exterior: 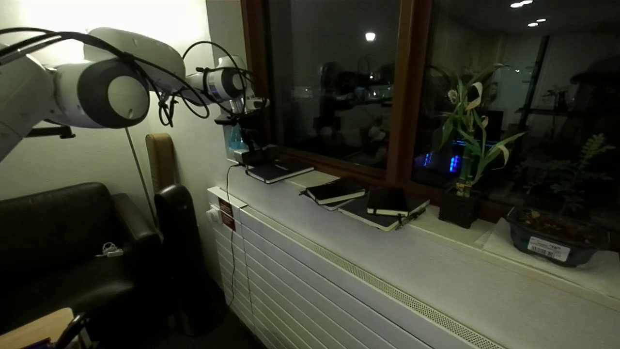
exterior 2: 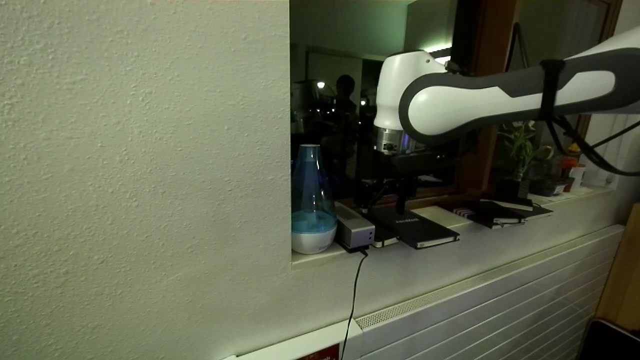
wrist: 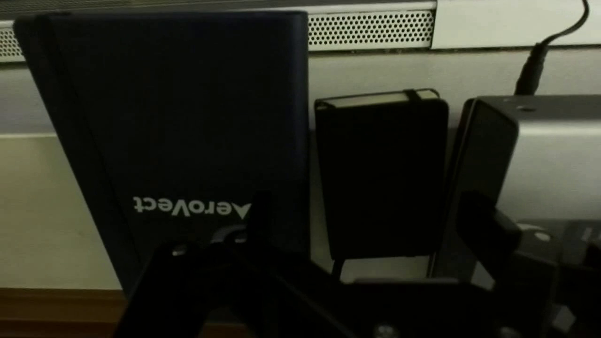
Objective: Move the book at the top to the left
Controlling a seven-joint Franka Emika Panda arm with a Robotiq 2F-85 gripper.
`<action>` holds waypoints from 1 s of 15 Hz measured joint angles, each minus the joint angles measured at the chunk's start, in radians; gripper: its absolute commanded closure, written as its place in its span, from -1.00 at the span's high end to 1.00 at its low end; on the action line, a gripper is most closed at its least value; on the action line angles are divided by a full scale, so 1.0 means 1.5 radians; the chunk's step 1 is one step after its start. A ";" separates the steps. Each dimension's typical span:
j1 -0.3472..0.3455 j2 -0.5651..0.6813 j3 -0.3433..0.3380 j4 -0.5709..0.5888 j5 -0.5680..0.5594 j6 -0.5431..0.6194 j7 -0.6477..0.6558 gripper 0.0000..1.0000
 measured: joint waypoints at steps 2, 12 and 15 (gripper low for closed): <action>-0.006 -0.010 -0.002 0.000 0.000 0.001 -0.003 1.00; -0.116 -0.120 0.035 0.000 0.054 -0.089 -0.250 1.00; -0.141 -0.149 0.056 0.000 0.080 -0.145 -0.346 1.00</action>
